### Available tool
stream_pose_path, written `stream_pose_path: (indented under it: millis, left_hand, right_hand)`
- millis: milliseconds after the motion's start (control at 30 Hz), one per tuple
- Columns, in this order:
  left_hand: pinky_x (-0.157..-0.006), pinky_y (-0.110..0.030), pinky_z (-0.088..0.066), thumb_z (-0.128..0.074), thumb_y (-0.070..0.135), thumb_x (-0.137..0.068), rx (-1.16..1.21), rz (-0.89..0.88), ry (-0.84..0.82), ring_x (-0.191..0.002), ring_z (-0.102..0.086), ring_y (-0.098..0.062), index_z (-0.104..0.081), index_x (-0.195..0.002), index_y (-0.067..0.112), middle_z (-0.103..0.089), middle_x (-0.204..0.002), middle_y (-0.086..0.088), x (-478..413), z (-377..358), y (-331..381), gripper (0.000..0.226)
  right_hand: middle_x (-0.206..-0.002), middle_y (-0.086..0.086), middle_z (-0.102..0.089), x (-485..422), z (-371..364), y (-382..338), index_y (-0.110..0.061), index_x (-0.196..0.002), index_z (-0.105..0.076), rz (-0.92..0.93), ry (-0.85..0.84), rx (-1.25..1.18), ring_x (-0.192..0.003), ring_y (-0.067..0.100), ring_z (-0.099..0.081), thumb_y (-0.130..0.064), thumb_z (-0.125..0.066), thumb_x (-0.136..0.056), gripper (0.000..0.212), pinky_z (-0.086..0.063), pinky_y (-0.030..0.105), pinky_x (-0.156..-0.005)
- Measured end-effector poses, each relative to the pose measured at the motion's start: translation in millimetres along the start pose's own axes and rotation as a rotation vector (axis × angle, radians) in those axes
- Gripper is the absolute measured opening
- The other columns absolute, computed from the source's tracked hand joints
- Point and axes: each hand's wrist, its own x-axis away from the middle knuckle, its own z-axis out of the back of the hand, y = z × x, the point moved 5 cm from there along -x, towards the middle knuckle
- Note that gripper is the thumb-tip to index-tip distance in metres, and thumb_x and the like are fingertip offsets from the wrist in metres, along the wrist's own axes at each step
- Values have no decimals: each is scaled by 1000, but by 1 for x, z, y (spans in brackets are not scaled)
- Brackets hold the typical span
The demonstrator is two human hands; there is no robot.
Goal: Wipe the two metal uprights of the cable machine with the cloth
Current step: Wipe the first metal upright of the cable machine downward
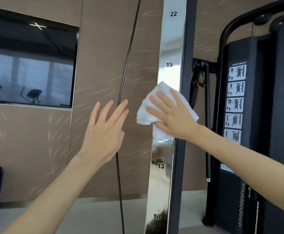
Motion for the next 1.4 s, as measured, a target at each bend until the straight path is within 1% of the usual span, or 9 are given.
stream_pose_path:
  millis: [167,333,633,833,967,1033,1200,1300,1400]
  left_hand:
    - [-115,-60,-24,-32,24,-88,-81,-12,-36,-131,-46,-39,-57,-135,5,-44,-152,-6,5,-8,-10,56]
    - [-114,-60,-25,-31,25,-89,-93,-17,-16,-130,-47,-39,-56,-135,3,-44,-152,-7,4,-16,-11,57]
    - [-114,-59,-22,-31,29,-89,-58,-30,94,-130,-45,-39,-59,-132,2,-42,-153,-8,9,-12,-11,58]
    - [-112,-60,-25,-68,24,-80,-28,-56,176,-129,-50,-39,-63,-128,3,-44,-152,-8,9,-13,-11,53]
    - [-111,-60,-25,-69,24,-77,16,-31,215,-127,-52,-39,-63,-127,3,-47,-150,-7,10,-17,-13,54]
    - [-111,-60,-25,-73,25,-76,33,-31,226,-126,-53,-40,-64,-127,3,-48,-149,-7,9,-22,-15,57]
    - [-110,-60,-23,-76,24,-72,110,-18,279,-123,-55,-42,-65,-126,1,-50,-147,-9,8,-30,-21,59]
    - [-110,-61,-22,-77,23,-71,155,-7,293,-123,-55,-43,-66,-124,0,-51,-146,-10,8,-36,-22,59]
    - [-110,-62,-23,-80,21,-69,198,8,280,-122,-56,-43,-67,-122,1,-51,-146,-9,6,-43,-22,58]
  right_hand:
    - [-143,16,-44,-10,15,47,-17,-134,-46,-36,33,4,-133,38,-37,-32,-32,-100,41,-20,61,-108]
    - [-140,18,-47,-59,17,68,-10,-129,-57,-328,86,66,-130,43,-40,-30,-38,-92,45,-23,66,-105]
    - [-144,17,-43,-29,8,30,-12,-134,-53,-196,31,19,-134,39,-34,-31,-38,-94,46,-14,59,-109]
    - [-150,17,-33,-53,19,69,-14,-138,-47,-459,52,23,-139,40,-25,-35,-35,-95,49,-17,64,-107]
    - [-148,14,-37,-15,3,1,-16,-136,-49,-124,-37,38,-139,37,-26,-38,-34,-98,46,-12,61,-111]
    - [-148,13,-38,-8,6,4,-16,-137,-49,-21,-101,21,-140,33,-25,-40,-27,-101,48,-15,58,-112]
    - [-136,13,-51,-73,15,56,-11,-124,-60,-134,-165,147,-131,36,-39,-39,-32,-97,47,-34,60,-100]
    - [-124,9,-58,-80,11,46,-12,-111,-65,-161,-191,155,-131,34,-39,-40,-32,-95,46,-25,61,-105]
    - [-117,6,-61,-49,6,9,-13,-111,-65,49,-318,167,-128,31,-42,-40,-32,-95,45,-18,54,-112]
